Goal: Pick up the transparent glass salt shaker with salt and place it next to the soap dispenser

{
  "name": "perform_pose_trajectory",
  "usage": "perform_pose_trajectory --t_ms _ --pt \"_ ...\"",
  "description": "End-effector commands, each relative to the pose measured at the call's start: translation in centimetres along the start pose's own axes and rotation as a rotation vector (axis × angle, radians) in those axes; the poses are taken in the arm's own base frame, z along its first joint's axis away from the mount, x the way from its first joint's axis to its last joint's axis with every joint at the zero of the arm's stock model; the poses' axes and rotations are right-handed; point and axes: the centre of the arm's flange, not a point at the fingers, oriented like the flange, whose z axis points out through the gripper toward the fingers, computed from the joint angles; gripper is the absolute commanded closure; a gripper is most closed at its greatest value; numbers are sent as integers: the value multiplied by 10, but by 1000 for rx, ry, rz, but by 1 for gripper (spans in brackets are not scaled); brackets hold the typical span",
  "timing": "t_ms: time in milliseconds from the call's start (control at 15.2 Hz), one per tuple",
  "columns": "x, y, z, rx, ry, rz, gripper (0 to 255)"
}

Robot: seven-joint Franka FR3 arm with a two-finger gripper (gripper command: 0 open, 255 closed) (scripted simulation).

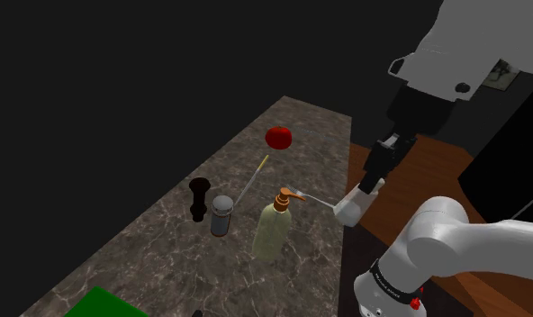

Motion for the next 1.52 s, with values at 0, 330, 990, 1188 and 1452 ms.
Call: perform_pose_trajectory --t_ms 0,330,990,1188,1452 --pt "0 1 11 0 0 0 255" --pt "0 3 37 0 0 0 255" --pt "-1 7 90 0 0 0 255" --pt "-1 8 106 0 0 0 255" --pt "-1 10 127 0 0 0 255"
